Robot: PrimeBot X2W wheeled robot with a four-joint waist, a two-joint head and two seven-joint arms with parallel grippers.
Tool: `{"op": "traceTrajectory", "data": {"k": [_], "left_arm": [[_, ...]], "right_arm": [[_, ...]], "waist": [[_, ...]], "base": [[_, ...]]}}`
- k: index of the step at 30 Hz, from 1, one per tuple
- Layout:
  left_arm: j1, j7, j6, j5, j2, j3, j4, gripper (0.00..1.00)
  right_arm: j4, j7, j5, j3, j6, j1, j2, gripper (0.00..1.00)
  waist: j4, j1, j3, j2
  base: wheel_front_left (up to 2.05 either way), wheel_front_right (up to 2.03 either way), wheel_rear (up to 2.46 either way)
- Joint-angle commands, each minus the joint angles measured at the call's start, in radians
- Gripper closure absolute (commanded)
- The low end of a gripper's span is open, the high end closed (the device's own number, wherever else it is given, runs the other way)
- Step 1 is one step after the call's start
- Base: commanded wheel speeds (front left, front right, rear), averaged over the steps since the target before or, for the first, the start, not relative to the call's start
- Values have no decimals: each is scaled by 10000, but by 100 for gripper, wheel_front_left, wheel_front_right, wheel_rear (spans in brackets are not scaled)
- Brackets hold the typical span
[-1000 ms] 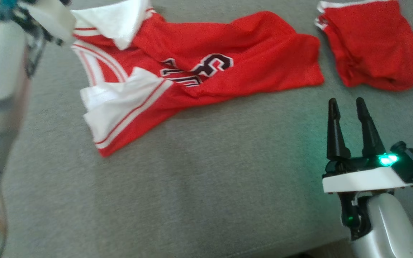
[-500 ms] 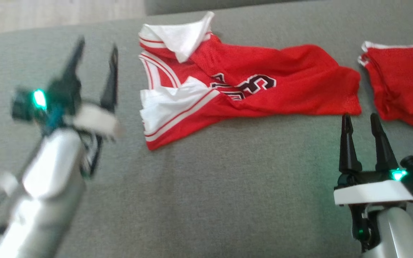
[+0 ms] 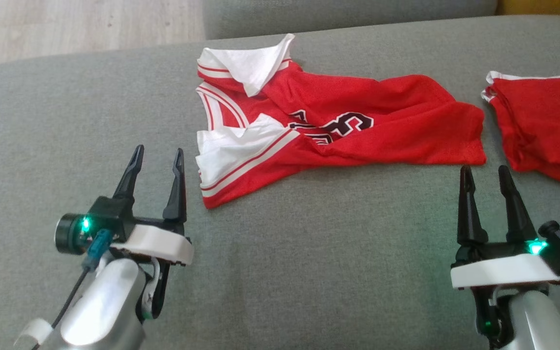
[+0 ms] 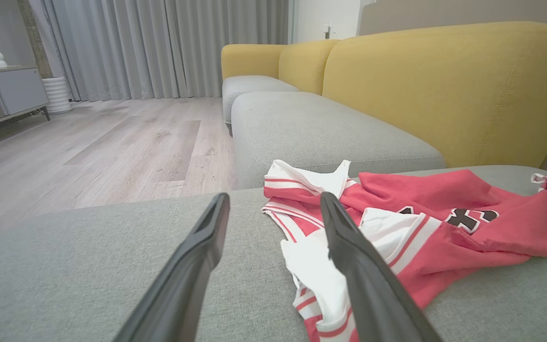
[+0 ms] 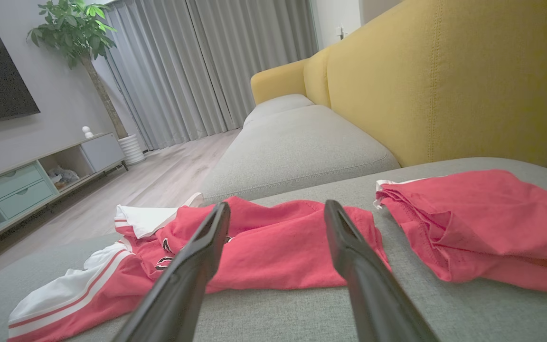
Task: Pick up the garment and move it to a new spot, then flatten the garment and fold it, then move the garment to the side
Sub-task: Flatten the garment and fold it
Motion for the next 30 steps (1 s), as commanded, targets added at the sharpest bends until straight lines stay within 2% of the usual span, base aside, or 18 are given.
{"op": "traceTrajectory", "data": {"k": [1,5,9,19,30], "left_arm": [[-505,-51,47,95,325,373,-349,0],[-903,357,-97,191,550,254,-428,0],[-1553,1150,-455,254,743,-7,-257,0],[-3115,3018,-873,585,1017,-571,1497,0],[-3491,3011,-1098,564,837,-803,2278,0]], "right_arm": [[-326,-107,-59,290,-9,-183,-58,0],[-399,-107,6,371,-9,-251,-58,0],[-447,-107,99,383,-9,-366,-58,0],[-470,-107,250,548,-9,-722,-58,0],[-386,-107,309,530,-9,-779,-58,0]], "waist": [[-72,1,78,0],[-262,1,363,0],[-433,1,799,0],[-916,1,1712,0],[-1097,1,1894,0]], "base": [[0,0,0],[0,0,0],[0,0,0],[0,0,0],[0,0,0]]}}
